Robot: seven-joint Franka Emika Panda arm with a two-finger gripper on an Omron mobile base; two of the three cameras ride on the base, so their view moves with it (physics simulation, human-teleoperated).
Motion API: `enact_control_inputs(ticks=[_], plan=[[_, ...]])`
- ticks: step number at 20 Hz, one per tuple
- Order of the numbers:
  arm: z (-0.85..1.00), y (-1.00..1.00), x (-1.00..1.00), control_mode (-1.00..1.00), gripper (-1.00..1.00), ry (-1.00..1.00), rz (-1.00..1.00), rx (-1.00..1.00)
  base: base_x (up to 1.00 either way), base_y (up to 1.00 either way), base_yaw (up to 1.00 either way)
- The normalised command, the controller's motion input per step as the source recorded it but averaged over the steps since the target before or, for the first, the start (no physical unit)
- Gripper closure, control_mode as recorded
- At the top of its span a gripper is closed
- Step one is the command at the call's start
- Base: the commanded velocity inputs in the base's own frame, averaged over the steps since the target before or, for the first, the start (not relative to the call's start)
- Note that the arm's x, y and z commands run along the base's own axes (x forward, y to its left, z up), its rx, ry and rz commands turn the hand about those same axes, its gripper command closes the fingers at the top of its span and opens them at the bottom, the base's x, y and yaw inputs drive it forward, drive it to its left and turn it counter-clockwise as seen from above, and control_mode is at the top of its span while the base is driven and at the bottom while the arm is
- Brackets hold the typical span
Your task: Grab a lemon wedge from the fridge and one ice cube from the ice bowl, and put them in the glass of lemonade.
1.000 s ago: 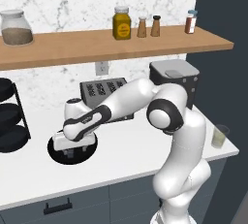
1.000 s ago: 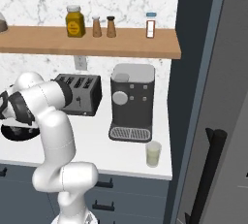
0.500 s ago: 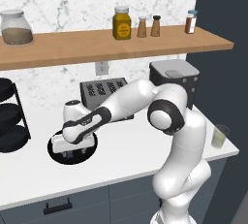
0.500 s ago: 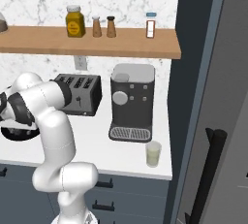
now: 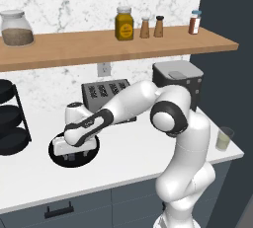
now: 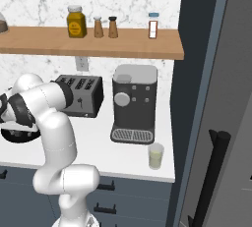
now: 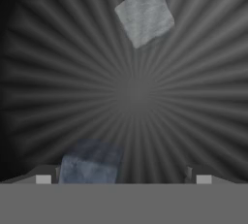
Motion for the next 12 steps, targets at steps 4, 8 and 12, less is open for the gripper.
enact_control_inputs(ticks=[4, 8, 12], plan=[[-0.26, 0.00, 0.12, -1.00, -1.00, 0.00, 0.00, 0.00, 0.00, 0.00, 0.00], [0.00, 0.00, 0.00, -1.00, -1.00, 0.03, 0.00, 0.00, 0.00, 0.00, 0.00], [0.00, 0.00, 0.00, -1.00, 1.00, 0.01, 0.00, 0.00, 0.00, 0.00, 0.00]])
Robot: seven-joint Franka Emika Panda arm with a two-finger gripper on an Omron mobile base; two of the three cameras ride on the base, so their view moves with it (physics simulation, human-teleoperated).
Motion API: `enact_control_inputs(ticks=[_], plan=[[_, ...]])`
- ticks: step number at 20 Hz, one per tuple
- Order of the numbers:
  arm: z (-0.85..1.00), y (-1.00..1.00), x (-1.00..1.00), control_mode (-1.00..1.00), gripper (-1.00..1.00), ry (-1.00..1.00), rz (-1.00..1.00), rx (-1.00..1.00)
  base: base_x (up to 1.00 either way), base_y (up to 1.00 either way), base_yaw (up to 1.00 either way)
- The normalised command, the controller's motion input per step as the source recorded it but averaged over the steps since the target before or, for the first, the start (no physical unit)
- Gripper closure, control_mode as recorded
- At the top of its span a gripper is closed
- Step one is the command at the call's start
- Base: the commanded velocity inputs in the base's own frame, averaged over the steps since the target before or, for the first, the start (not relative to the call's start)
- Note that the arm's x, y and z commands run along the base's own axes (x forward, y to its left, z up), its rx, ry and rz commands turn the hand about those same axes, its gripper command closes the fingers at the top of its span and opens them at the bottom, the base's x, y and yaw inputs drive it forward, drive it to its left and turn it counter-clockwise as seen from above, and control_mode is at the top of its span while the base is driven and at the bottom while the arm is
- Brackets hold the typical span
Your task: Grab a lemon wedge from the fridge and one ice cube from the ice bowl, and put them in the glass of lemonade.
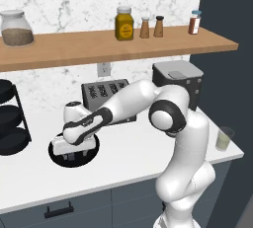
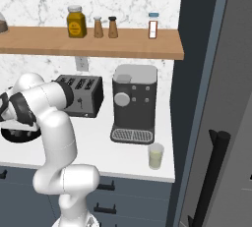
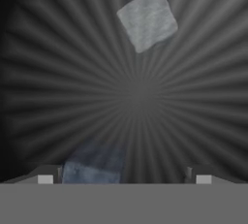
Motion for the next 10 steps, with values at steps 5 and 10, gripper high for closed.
enact_control_inputs(ticks=[5, 10], plan=[[-0.01, 0.00, 0.00, -1.00, 1.00, 0.00, 0.00, 0.00, 0.00, 0.00, 0.00], [-0.02, 0.00, 0.00, -1.00, 1.00, 0.00, 0.00, 0.00, 0.00, 0.00, 0.00]])
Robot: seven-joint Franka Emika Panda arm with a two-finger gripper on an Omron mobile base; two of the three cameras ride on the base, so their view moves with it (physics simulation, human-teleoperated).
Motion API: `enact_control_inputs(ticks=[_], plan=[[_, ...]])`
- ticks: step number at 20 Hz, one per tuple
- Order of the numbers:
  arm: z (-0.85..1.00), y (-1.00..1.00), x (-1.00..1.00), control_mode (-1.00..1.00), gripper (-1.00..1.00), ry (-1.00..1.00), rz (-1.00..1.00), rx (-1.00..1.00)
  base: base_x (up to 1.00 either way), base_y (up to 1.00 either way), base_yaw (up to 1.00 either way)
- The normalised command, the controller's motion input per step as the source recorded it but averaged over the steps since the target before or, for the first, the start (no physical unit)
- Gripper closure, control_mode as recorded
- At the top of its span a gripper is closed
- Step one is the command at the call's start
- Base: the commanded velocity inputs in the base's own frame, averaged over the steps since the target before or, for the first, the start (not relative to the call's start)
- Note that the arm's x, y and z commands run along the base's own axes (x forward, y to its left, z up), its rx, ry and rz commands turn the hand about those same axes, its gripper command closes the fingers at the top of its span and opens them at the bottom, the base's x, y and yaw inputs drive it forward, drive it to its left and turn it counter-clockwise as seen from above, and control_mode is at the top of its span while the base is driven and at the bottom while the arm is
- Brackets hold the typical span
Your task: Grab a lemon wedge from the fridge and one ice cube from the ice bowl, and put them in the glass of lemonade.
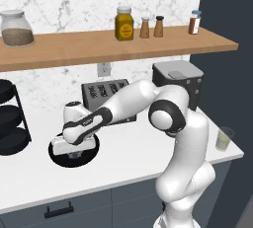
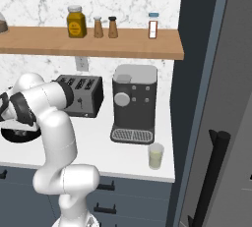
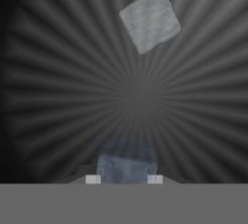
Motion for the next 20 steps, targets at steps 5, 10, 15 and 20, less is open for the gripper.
enact_control_inputs(ticks=[5, 10, 15, 20], plan=[[-0.01, 0.00, 0.00, -1.00, 1.00, 0.00, 0.00, 0.00, 0.00, 0.00, 0.00], [0.54, -0.02, -0.52, -1.00, 1.00, -0.08, 0.00, 0.00, 0.00, 0.00, 0.00], [0.92, -0.24, -1.00, -1.00, 1.00, -0.19, 0.00, 0.00, 0.00, 0.00, 0.00], [0.59, -0.72, -0.70, -1.00, 1.00, -0.07, 0.00, 0.00, 0.00, 0.00, 0.00]])
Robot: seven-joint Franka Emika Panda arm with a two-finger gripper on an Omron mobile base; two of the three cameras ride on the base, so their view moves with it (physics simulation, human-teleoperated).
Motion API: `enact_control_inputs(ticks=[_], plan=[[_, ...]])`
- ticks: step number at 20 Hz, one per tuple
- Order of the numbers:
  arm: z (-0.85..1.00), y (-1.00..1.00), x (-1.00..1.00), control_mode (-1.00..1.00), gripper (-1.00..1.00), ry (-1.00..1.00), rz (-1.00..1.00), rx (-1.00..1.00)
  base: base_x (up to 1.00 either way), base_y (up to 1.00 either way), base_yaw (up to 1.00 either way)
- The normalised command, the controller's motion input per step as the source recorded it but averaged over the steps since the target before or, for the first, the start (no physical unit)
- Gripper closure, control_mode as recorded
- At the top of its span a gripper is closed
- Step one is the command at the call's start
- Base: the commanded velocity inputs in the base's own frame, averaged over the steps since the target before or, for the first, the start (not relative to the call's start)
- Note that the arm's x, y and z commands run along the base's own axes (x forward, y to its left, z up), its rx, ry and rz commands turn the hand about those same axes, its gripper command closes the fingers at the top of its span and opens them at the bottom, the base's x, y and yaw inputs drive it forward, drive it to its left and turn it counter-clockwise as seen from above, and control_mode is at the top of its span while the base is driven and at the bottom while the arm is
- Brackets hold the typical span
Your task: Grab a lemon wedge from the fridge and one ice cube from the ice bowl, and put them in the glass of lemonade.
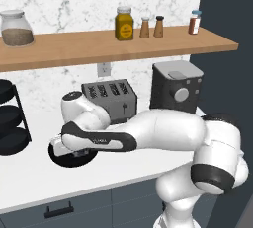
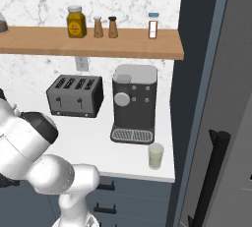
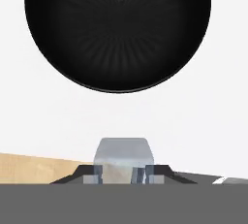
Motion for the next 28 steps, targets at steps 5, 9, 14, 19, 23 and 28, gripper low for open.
enact_control_inputs(ticks=[5, 9, 14, 19, 23, 28], plan=[[0.65, -0.99, -0.51, -1.00, 1.00, 0.00, 0.00, 0.00, 0.00, 0.00, 0.00], [0.73, -1.00, -0.29, -1.00, 1.00, -0.02, -0.01, 0.00, 0.00, 0.00, 0.00], [0.40, -1.00, -0.25, -1.00, 1.00, 0.00, -0.10, 0.00, 0.00, 0.00, 0.00], [0.06, -1.00, -0.04, -1.00, 1.00, 0.02, -0.22, 0.00, 0.00, 0.00, 0.00], [0.00, -1.00, 0.00, -1.00, 1.00, 0.08, -0.30, 0.02, 0.00, 0.00, 0.00], [0.01, -1.00, 0.18, -1.00, 1.00, 0.15, -0.38, 0.00, 0.00, 0.00, 0.00]])
